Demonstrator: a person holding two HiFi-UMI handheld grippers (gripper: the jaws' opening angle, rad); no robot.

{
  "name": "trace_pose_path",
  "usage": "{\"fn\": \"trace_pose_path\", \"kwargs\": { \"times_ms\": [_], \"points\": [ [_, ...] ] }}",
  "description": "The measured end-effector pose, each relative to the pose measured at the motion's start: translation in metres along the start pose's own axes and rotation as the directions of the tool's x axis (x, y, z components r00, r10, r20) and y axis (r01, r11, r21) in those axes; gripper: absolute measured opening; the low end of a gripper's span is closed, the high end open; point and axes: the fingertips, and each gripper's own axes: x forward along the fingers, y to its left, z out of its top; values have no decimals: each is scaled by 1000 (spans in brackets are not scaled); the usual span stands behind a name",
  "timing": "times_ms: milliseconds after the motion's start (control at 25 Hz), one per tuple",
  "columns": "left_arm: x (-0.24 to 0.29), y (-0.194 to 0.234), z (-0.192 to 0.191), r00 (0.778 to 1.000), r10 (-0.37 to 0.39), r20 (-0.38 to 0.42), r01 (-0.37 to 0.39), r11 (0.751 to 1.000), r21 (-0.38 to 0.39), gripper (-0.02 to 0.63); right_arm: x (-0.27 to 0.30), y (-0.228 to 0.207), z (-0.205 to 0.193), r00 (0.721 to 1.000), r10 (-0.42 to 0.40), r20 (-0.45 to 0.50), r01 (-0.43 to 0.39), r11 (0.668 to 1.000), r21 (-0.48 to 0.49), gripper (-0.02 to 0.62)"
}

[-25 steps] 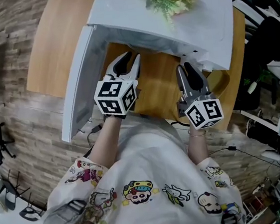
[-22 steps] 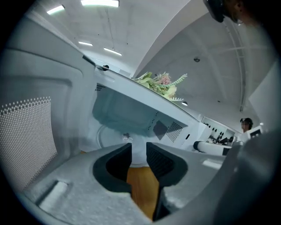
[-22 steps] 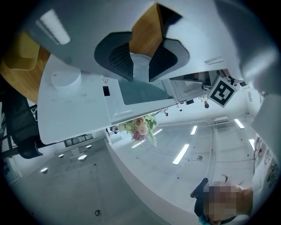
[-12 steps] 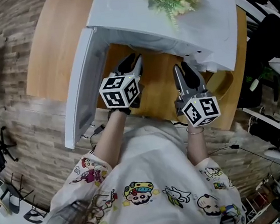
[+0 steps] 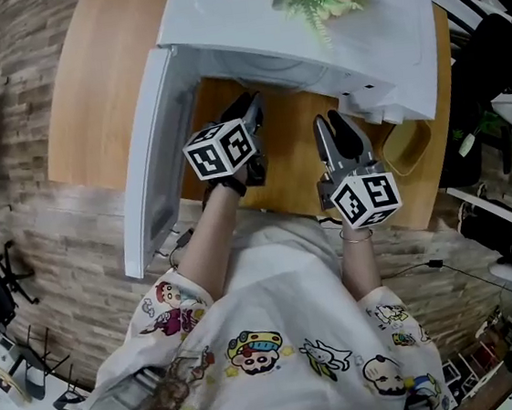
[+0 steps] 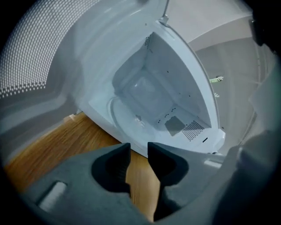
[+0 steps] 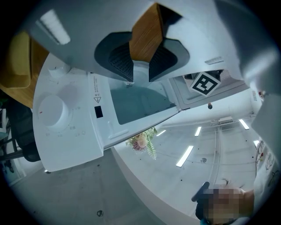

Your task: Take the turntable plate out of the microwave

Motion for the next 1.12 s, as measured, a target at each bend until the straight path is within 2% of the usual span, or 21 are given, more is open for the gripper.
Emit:
{"fn": "trace_pose_path", "kwargs": {
  "times_ms": [440,680,1120],
  "points": [
    [26,7,-11,998,-67,-17,63,984,-165,126,-1,-1,-10,999,-38,-3,38,999,17,109],
    [36,7,-6,996,-85,-6,82,974,-210,126,-1,-1,-13,999,-53,-6,53,998,24,109],
    [36,8,-4,997,-75,22,78,961,-267,81,-3,-5,-11,997,-78,9,78,996,31,109]
  ]
}}
